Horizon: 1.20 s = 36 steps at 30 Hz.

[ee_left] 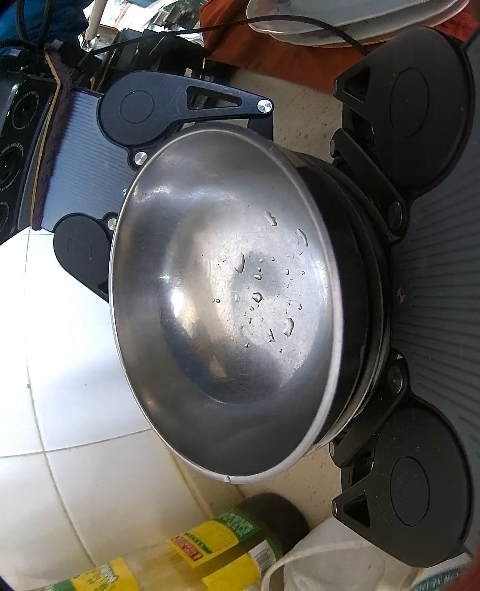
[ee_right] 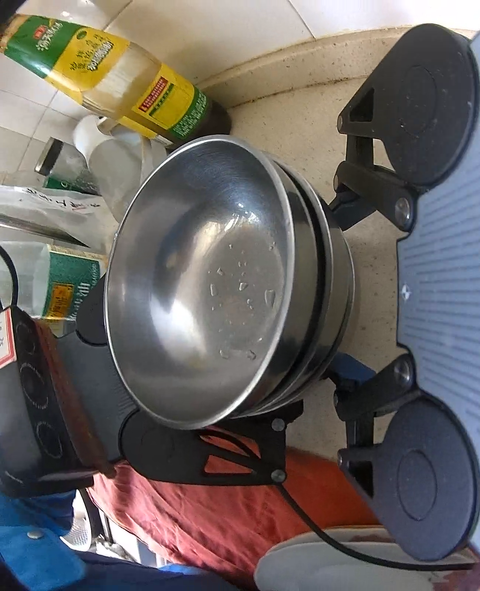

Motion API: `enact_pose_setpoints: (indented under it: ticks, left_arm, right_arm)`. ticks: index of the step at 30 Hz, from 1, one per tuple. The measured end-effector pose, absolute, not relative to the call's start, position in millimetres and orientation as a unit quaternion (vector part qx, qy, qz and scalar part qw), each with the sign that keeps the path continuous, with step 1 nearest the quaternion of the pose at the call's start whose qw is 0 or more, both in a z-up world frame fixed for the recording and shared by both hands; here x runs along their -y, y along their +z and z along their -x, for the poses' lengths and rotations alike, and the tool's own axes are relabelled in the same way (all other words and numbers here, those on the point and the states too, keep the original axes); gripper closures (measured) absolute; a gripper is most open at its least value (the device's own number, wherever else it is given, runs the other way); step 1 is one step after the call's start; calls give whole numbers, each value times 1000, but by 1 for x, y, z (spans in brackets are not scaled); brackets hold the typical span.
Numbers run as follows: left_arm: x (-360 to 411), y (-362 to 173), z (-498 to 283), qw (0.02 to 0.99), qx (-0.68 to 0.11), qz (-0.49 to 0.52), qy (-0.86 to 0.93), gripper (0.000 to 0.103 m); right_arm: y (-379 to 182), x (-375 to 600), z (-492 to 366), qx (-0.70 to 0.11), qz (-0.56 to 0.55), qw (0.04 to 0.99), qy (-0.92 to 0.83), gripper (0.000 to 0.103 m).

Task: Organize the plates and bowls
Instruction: 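Lift the bowl stack with both grippers and carry it toward the plate stack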

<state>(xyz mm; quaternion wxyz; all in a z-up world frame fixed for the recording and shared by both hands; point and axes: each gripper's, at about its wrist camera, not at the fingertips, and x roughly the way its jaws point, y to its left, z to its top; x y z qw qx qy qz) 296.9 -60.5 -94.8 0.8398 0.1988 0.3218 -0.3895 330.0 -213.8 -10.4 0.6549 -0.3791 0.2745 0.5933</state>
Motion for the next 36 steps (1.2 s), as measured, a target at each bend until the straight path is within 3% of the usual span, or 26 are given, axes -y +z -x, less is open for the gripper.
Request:
enact_pose_setpoints:
  ticks: [36]
  left_arm:
    - [58, 12, -176, 852, -228, -245, -403, 0]
  right_arm:
    - [108, 204, -188, -250, 404, 743, 471, 35]
